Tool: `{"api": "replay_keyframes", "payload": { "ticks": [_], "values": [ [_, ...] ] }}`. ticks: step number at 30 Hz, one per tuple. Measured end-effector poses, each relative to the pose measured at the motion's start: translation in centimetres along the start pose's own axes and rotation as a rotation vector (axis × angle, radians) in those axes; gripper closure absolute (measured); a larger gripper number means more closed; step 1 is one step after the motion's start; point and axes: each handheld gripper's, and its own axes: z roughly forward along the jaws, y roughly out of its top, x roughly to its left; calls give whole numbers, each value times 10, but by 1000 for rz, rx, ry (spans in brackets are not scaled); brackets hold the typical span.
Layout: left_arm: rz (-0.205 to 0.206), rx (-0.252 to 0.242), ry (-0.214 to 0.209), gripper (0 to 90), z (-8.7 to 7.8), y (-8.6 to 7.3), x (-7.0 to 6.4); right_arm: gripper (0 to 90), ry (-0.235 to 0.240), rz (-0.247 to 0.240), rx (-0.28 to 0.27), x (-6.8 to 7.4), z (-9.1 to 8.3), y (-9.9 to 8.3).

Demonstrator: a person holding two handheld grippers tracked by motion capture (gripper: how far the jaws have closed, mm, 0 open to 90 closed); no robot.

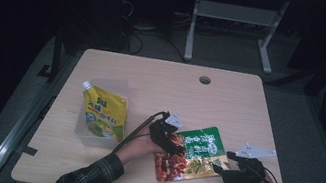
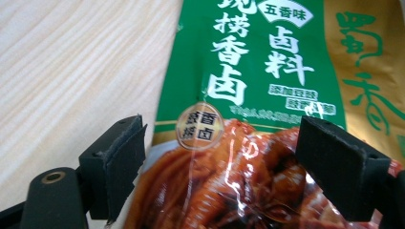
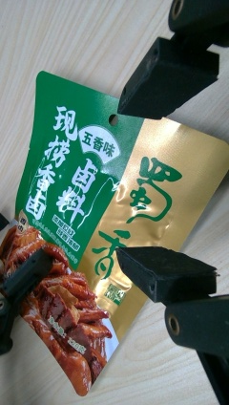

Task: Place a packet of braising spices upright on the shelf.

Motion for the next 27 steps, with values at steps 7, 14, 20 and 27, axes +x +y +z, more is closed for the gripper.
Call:
{"api": "replay_keyframes", "payload": {
  "ticks": [7, 14, 20, 27],
  "values": [
    [23, 6, -33, 273, 0, -1, 2, 274, -3, 4, -32, 1, -3, 2],
    [33, 47, -29, 587, -4, 4, -4, 272, -9, 5, -42, 0, -5, 2],
    [80, 89, 2, 825, -5, 8, -13, 262, -25, 13, -51, -3, -7, 2],
    [40, 47, -15, 892, -6, 4, -11, 247, -33, 22, -56, -6, -10, 2]
  ]
}}
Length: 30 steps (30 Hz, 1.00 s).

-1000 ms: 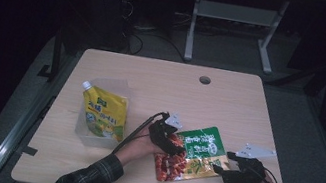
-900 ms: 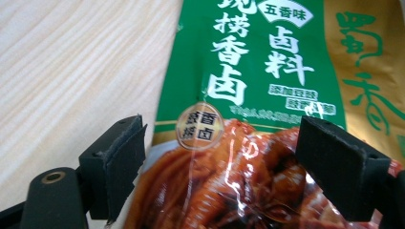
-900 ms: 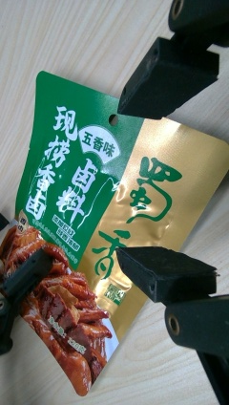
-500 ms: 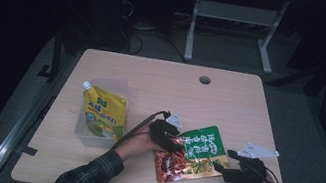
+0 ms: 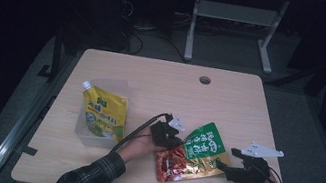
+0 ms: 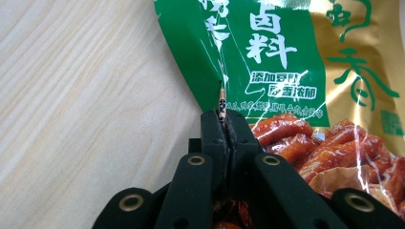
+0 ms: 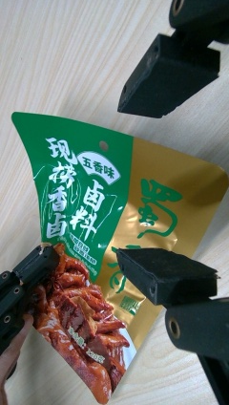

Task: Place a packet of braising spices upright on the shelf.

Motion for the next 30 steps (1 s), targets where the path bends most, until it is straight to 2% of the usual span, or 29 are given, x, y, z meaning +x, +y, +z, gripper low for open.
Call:
{"api": "replay_keyframes", "payload": {
  "ticks": [5, 8, 9, 10, 15, 19, 20, 21, 23, 25, 30],
  "values": [
    [-44, -38, -10, 898, -4, -4, 2, 221, -11, 8, -6, -2, -1, 0],
    [-83, -74, 1, 900, -13, -7, 6, 207, -14, 26, -12, -3, -2, 0],
    [-105, -101, 6, 900, -16, -7, 7, 205, -15, 27, -13, -3, -3, 0],
    [-105, -101, 6, 900, -16, -7, 7, 205, -15, 27, -13, -3, -3, 0],
    [-153, -188, 36, 900, -38, -2, 8, 191, 4, 41, -21, -1, -1, 1],
    [-159, -219, 54, 900, -49, 0, 6, 183, 17, 45, -29, -1, -1, 2],
    [-165, -241, 62, 900, -55, 1, 4, 179, 46, 62, -37, -1, 0, 2],
    [-165, -241, 62, 900, -55, 1, 4, 179, 46, 62, -37, -1, 0, 2],
    [-169, -277, 66, 900, -64, 4, 0, 174, 72, 62, -42, 1, 3, 4],
    [-167, -281, 62, 900, -66, 4, -1, 175, 78, 55, -45, 3, 4, 5],
    [-175, -340, 48, 900, -79, 8, -9, 195, 127, 62, -76, 8, 17, 16]
  ]
}}
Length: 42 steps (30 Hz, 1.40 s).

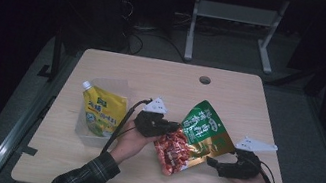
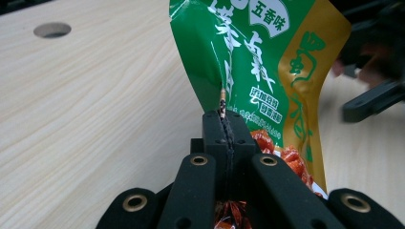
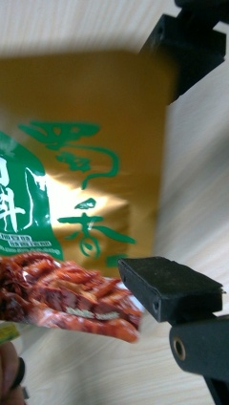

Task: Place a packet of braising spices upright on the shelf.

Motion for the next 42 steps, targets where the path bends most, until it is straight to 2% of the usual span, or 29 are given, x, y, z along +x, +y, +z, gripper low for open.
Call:
{"api": "replay_keyframes", "payload": {
  "ticks": [1, 4, 6, 7, 8, 10, 11, 12, 13, 15, 16, 20, 23, 25, 26, 27, 29, 30, 31, 32, 33, 36, 37, 39, 41, 42],
  "values": [
    [5, -15, 0, 900, -4, 3, -2, 209, 34, 17, -24, 0, 4, 3],
    [3, -42, -5, 900, -9, 7, -3, 267, 84, 33, -59, 1, 9, 8],
    [0, -48, -5, 900, -10, 8, -3, 366, 106, 44, -82, 2, 10, 10],
    [0, -48, -5, 900, -10, 8, -3, 366, 106, 44, -82, 2, 10, 10],
    [-2, -50, -4, 900, -10, 8, -4, 479, 131, 28, -98, 2, 12, 12],
    [-2, -48, 1, 900, -9, 7, -4, 567, 146, 19, -94, 4, 14, 14],
    [-6, -44, 1, 900, -9, 6, -3, 628, 132, 12, -93, 5, 14, 15],
    [-6, -44, 1, 900, -9, 6, -3, 628, 132, 12, -93, 5, 14, 15],
    [-12, -45, -3, 900, -8, 5, -2, 716, 134, 6, -91, 5, 14, 15],
    [-8, -42, 0, 900, -6, 3, -3, 838, 138, 3, -86, 4, 14, 16],
    [-3, -38, 2, 900, -6, 2, -3, 858, 142, -7, -77, 3, 14, 17],
    [-11, -31, -5, 893, -4, 0, -4, 891, 161, 19, -71, -3, 10, 20],
    [18, 0, 22, 865, -1, -3, -5, 895, 158, 9, -60, -6, 5, 23],
    [18, -4, 41, 801, -2, -3, -3, 896, 147, -2, -46, -6, 1, 25],
    [18, -4, 41, 739, -2, -3, -3, 896, 147, -2, -46, -6, 1, 25],
    [9, -9, 41, 739, -4, -3, -3, 896, 146, -12, -46, -7, -1, 26],
    [6, 0, 40, 582, -8, -2, -3, 897, 159, -16, -48, -8, -7, 29],
    [2, 9, 18, 552, -11, -3, -6, 897, 155, -26, -46, -8, -8, 30],
    [2, 9, 18, 531, -11, -3, -6, 897, 155, -26, -46, -8, -8, 30],
    [9, 27, -9, 493, -13, -4, -12, 897, 151, -32, -34, -7, -9, 33],
    [9, 27, -9, 470, -13, -4, -12, 897, 150, -39, -29, -7, -9, 35],
    [17, 77, -60, 395, -16, -18, -24, 896, 148, -49, -17, -8, -8, 41],
    [17, 77, -60, 372, -16, -18, -24, 896, 148, -49, -17, -8, -8, 41],
    [31, 101, -72, 347, -17, -26, -28, 896, 153, -60, -15, -7, -7, 48],
    [35, 142, -89, 296, -19, -43, -34, 897, 151, -75, -16, -5, -3, 58],
    [35, 142, -89, 278, -19, -43, -34, 897, 151, -75, -16, -5, -3, 58]
  ]
}}
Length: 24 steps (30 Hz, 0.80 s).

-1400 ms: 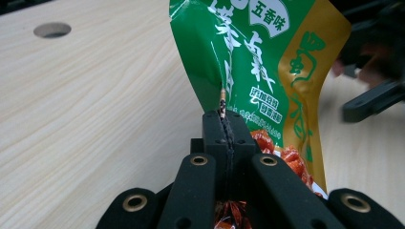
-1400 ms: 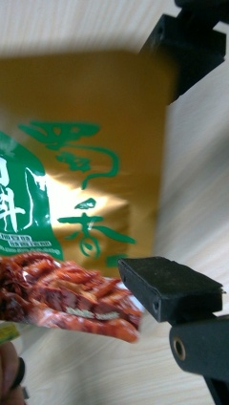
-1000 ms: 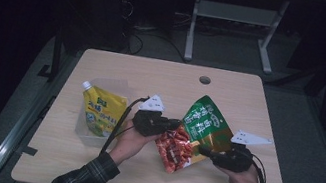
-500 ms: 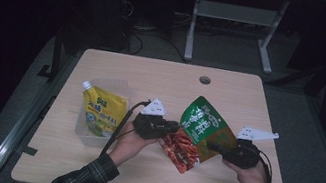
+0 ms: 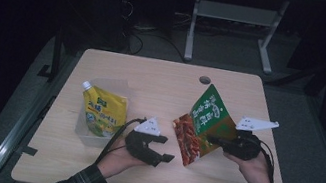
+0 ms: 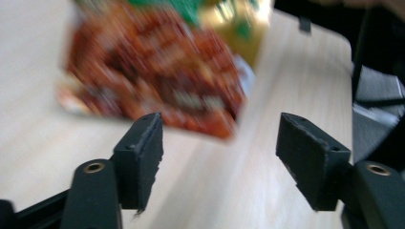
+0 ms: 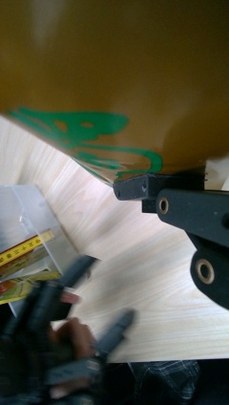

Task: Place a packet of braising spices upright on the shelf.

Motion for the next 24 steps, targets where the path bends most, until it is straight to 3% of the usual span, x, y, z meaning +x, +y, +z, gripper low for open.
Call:
{"api": "replay_keyframes", "payload": {
  "ticks": [1, 9, 16, 24],
  "values": [
    [23, 28, 10, 259, -2, -10, -3, 897, -2, -13, 0, 0, 4, 7],
    [64, 54, 14, 151, -18, -33, -11, 897, -4, -59, 37, 1, 26, 34],
    [51, 59, 36, 137, -30, -49, -12, 897, -2, -60, 50, -1, 46, 59],
    [64, 49, 40, 135, -31, -51, -11, 897, 14, -102, 68, 4, 68, 93]
  ]
}}
